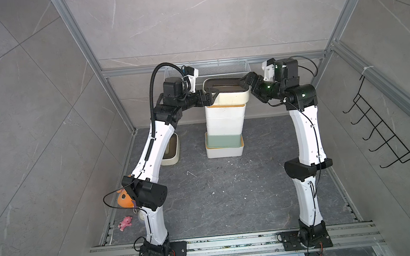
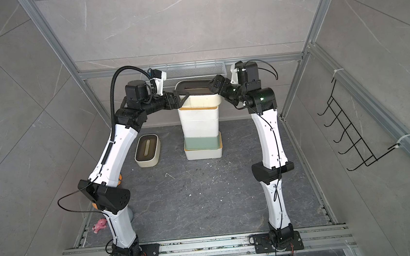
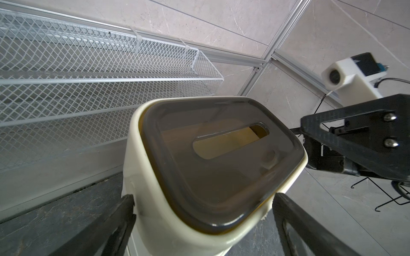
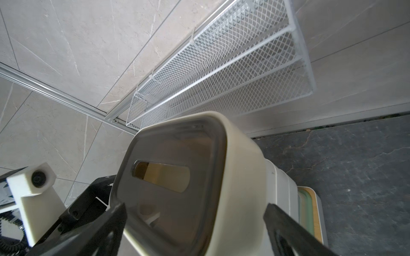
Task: Stack the tissue boxes
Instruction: Adjust the tissue box on the tissue box.
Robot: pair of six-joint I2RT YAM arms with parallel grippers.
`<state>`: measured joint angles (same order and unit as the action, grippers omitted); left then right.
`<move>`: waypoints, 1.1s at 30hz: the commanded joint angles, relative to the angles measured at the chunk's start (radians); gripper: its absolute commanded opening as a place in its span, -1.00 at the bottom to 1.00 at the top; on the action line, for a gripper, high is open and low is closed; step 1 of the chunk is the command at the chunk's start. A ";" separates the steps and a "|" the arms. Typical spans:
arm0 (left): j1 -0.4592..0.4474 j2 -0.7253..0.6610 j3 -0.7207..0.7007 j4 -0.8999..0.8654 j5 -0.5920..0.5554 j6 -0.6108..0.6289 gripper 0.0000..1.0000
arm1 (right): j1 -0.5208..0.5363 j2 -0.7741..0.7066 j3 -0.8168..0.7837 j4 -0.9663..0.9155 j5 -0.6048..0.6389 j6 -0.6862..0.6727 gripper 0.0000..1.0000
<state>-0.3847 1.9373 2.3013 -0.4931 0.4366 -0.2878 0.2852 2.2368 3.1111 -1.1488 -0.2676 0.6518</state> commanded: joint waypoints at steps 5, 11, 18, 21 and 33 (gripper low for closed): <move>0.006 -0.082 -0.008 0.015 -0.025 0.011 0.99 | 0.001 -0.109 0.055 -0.046 0.089 -0.133 1.00; 0.021 -0.113 -0.030 0.014 -0.039 0.005 0.99 | -0.001 -0.161 0.055 -0.056 0.113 -0.213 1.00; 0.043 -0.165 -0.104 0.016 -0.077 -0.024 0.99 | -0.006 -0.228 0.055 -0.067 0.128 -0.295 1.00; 0.044 -0.195 -0.156 0.026 -0.081 -0.025 0.99 | -0.004 -0.251 0.055 -0.082 0.131 -0.330 1.00; 0.058 -0.386 -0.440 0.082 -0.162 -0.049 0.99 | -0.026 -0.404 -0.061 -0.083 0.115 -0.462 1.00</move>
<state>-0.3374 1.6249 1.8870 -0.4652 0.3141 -0.3229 0.2646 1.8938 3.0791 -1.2404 -0.1459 0.2390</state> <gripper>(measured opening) 0.996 0.992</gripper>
